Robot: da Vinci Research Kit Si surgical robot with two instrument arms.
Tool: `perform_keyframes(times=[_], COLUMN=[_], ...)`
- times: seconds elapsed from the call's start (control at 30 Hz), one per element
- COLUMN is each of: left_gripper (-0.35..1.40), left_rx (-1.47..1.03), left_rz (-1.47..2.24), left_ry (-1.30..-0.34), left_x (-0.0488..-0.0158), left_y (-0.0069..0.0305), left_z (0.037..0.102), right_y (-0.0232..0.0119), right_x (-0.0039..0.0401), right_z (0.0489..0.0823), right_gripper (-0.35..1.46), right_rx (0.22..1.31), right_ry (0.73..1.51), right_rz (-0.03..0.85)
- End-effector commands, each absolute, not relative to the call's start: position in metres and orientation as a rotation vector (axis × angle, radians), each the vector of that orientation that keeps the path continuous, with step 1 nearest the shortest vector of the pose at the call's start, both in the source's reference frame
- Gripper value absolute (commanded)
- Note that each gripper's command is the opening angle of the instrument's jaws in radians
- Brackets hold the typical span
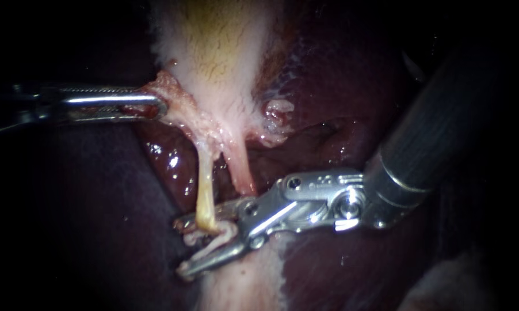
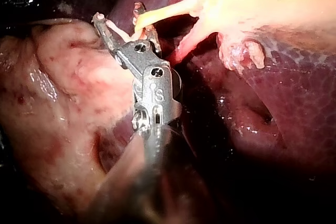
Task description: Clipping second clip left tube
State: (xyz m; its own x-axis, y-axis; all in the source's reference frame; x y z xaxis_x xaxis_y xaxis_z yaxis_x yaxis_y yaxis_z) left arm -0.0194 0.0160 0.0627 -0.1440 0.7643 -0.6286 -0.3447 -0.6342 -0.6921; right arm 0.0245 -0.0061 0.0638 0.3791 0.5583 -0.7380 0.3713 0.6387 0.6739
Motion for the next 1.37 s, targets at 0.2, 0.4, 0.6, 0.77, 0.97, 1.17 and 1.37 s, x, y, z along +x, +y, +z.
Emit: perform_keyframes(times=[0.2,0.4,0.6,0.77,0.97,1.17,1.37], left_gripper=[-0.35,-0.35,-0.35,-0.35,-0.35,-0.35,-0.35], left_rx=[-1.361,-1.361,-1.361,-1.361,-1.361,-1.361,-1.361], left_rz=[1.864,1.864,1.864,1.864,1.864,1.864,1.865], left_ry=[-0.503,-0.503,-0.503,-0.503,-0.503,-0.503,-0.503], left_x=[-0.0194,-0.0194,-0.0194,-0.0194,-0.0194,-0.0193,-0.0193], left_y=[0.0160,0.0160,0.0160,0.0160,0.0161,0.0161,0.0161], left_z=[0.0627,0.0627,0.0627,0.0627,0.0627,0.0627,0.0628], right_y=[-0.0053,-0.0047,-0.0042,-0.0037,-0.0035,-0.0035,-0.0034], right_x=[0.0240,0.0237,0.0232,0.0225,0.0223,0.0222,0.0221], right_z=[0.0638,0.0641,0.0646,0.0641,0.0636,0.0638,0.0641], right_gripper=[0.26,0.08,-0.18,-0.35,-0.35,-0.35,-0.35], right_rx=[0.923,0.930,0.915,0.954,0.953,0.952,0.951], right_ry=[1.225,1.224,1.208,1.148,1.126,1.123,1.123], right_rz=[0.165,0.179,0.196,0.241,0.236,0.235,0.234])
